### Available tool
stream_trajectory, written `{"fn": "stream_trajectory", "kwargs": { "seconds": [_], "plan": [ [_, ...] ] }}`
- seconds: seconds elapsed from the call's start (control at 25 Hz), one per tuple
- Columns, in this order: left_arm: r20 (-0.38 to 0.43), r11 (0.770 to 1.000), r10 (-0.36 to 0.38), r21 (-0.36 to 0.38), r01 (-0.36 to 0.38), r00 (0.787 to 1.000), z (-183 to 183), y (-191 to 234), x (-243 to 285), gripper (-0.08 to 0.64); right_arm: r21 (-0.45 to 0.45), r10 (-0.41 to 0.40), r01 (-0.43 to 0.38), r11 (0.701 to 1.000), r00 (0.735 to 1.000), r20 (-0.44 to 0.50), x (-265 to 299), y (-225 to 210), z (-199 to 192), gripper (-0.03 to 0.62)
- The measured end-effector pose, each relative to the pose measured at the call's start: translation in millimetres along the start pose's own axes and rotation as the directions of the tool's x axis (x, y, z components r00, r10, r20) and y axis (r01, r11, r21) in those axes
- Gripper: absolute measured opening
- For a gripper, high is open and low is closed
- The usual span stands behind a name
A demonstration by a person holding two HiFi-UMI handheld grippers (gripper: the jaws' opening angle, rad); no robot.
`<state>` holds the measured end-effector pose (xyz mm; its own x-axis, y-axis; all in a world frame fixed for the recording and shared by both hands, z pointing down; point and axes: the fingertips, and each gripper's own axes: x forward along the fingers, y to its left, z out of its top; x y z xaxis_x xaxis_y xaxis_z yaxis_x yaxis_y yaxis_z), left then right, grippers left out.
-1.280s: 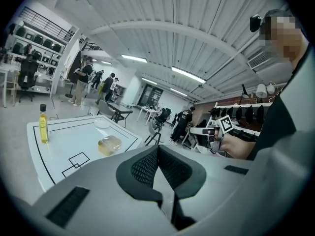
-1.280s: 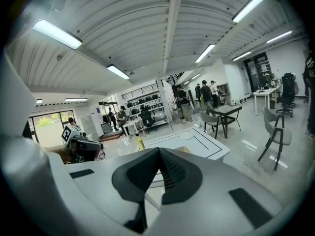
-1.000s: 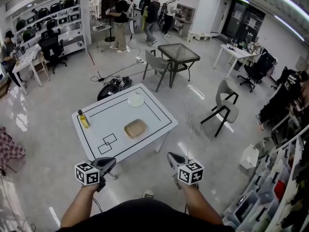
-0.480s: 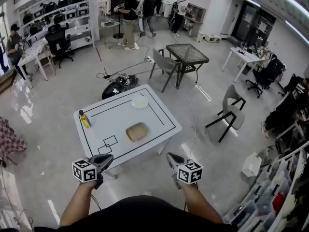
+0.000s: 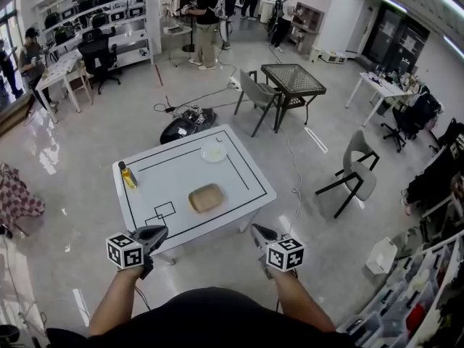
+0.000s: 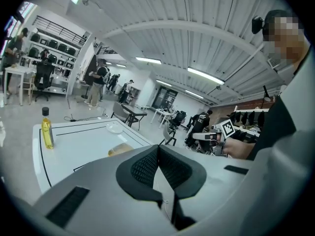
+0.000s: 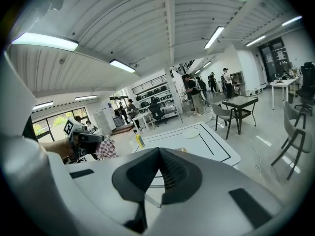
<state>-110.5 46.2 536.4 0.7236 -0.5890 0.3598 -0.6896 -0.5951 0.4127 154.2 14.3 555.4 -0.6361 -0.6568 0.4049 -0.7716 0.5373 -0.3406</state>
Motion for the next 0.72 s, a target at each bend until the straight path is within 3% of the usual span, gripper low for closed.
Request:
{"fn": "stream_trajectory", "kwargs": {
  "seconds": [0.72],
  "plan": [
    [-0.024, 1.000, 0.025, 0.011, -0.025, 0.999, 1.5, -30.2, 48.1, 0.023, 0.036, 0.048, -0.048, 0.998, 0.999, -0.006, -4.8, -49.5, -11.2, 0.012]
  ]
}}
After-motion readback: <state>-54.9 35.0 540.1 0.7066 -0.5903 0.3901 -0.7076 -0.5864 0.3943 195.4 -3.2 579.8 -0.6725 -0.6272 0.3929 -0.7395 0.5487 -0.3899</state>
